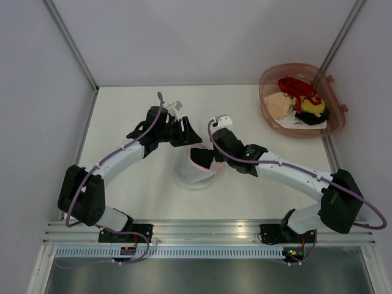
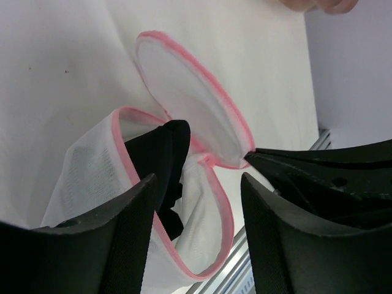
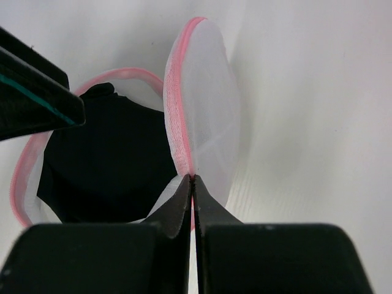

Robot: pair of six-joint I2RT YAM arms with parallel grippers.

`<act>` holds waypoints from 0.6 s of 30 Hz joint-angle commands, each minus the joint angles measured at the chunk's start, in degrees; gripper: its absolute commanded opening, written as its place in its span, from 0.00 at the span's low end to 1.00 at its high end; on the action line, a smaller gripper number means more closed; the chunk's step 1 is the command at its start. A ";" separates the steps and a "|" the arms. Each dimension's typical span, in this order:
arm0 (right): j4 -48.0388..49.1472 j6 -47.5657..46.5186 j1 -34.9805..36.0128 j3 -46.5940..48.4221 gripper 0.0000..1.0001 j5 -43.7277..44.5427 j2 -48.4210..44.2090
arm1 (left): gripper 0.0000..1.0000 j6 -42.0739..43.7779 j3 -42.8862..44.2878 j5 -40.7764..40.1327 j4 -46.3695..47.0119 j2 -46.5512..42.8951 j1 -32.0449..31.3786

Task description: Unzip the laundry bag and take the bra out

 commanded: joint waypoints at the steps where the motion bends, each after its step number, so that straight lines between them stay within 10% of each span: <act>1: 1.31 3.27 0.05 -0.60 0.00 4.41 -3.27 | 0.61 8.73 3.98 -3.50 -10.34 0.98 -1.09; 13: 1.14 4.86 0.05 -1.21 0.00 5.12 -4.41 | 0.63 14.98 5.74 -15.56 -18.63 0.09 -3.73; 18: -0.26 8.27 0.05 -1.91 0.00 8.19 -5.99 | 0.02 15.16 6.53 -14.23 -18.63 2.56 -4.87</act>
